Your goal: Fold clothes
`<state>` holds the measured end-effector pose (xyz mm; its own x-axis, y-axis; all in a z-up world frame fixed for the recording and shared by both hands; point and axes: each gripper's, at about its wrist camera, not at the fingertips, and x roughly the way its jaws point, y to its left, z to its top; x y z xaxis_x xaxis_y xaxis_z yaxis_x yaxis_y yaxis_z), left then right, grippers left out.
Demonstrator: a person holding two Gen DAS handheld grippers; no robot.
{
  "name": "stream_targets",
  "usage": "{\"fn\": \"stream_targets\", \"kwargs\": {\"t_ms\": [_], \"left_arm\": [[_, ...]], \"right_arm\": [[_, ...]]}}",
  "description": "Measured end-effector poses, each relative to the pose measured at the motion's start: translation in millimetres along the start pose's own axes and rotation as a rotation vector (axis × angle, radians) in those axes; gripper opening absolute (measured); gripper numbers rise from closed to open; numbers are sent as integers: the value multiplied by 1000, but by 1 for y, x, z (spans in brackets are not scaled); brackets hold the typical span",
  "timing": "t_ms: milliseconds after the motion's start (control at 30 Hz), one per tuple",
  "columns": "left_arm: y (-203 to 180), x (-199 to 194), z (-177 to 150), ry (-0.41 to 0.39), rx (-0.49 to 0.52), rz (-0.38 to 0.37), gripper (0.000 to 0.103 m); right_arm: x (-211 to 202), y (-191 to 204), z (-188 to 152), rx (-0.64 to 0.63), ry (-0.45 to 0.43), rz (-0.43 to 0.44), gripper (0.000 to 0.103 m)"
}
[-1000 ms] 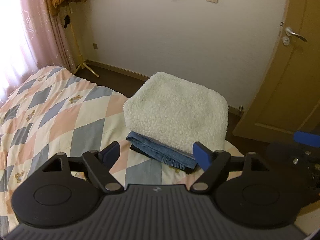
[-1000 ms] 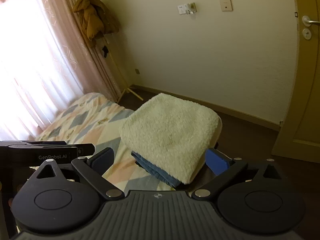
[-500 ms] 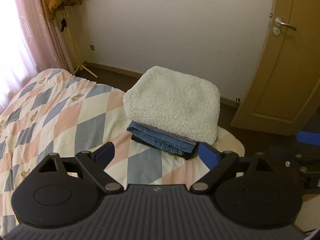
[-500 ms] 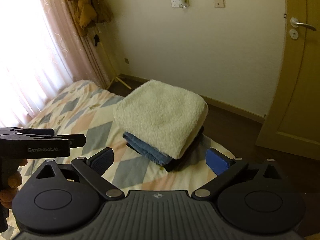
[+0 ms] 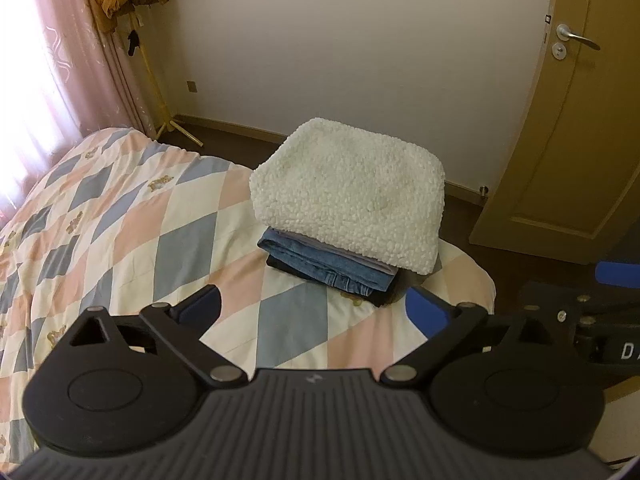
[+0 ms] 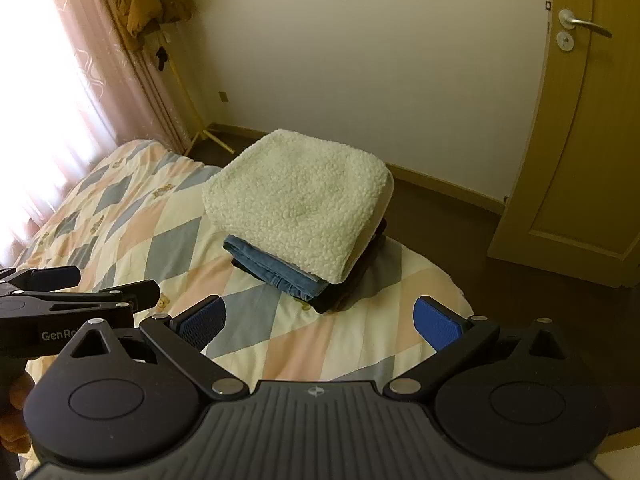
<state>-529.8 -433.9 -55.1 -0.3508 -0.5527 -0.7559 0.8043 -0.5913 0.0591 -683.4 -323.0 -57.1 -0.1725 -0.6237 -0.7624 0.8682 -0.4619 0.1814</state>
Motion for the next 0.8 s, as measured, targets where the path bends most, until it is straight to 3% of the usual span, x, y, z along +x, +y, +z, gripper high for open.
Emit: {"fn": "stream_targets", "kwargs": {"t_ms": [500,800], "left_arm": [[-26,10,-1,26,-30,42,102],[-35,14,-19,37,-84,98,102]], "right_arm": [[16,-25,5,6,38,-17,103],[35,-33,-14,-32,103,-15,103]]}}
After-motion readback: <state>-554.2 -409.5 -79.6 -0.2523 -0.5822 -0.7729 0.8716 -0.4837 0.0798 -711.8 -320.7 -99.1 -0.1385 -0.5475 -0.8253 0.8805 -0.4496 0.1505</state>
